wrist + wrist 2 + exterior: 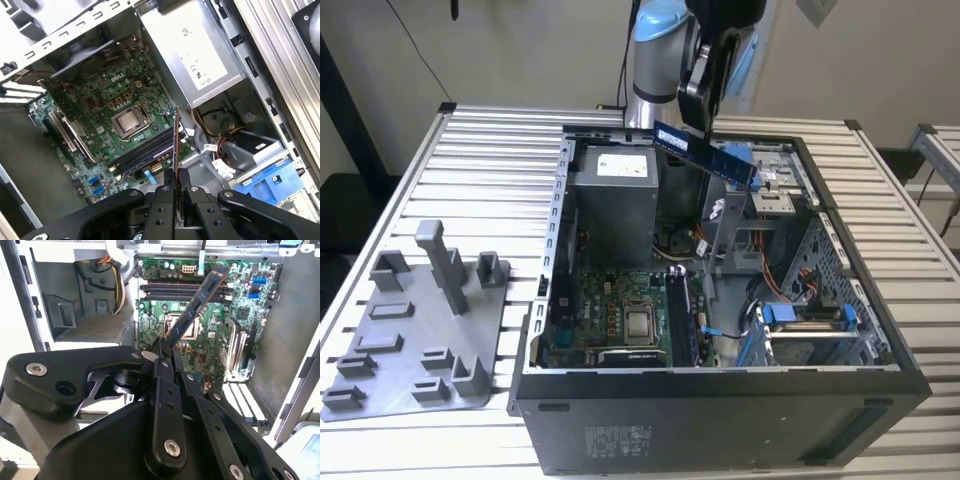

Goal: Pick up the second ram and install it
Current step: 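Insert the second ram into the second slot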

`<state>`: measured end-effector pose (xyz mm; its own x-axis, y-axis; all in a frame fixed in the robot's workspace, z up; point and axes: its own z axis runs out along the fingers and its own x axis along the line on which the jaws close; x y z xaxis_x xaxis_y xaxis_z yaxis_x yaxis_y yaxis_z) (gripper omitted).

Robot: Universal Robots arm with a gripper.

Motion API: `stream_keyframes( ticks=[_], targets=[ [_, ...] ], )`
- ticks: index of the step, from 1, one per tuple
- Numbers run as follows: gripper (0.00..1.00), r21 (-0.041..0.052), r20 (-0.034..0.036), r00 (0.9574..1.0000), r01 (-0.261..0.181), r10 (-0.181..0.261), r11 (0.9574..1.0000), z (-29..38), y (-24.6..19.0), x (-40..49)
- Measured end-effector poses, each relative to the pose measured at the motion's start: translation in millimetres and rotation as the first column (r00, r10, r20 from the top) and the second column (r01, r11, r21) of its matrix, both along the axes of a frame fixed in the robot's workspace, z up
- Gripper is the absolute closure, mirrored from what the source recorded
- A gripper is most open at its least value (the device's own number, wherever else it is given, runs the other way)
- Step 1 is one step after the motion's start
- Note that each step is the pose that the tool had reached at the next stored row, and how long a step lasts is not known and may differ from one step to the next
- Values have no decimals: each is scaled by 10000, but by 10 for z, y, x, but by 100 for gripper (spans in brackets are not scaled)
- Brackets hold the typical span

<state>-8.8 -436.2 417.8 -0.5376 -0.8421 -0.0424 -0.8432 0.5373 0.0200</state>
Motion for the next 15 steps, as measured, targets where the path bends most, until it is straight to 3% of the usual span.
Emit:
stream_keyframes(
  ticks=[8, 12, 15],
  targets=[
    [86, -1, 0, 9954, 960, -960, 9954, -11, 0, -5],
    [86, 0, 0, 9896, 1442, -1442, 9896, -15, 0, -5],
    [86, -1, 0, 9828, 1847, -1847, 9828, -25, 0, -5]
  ],
)
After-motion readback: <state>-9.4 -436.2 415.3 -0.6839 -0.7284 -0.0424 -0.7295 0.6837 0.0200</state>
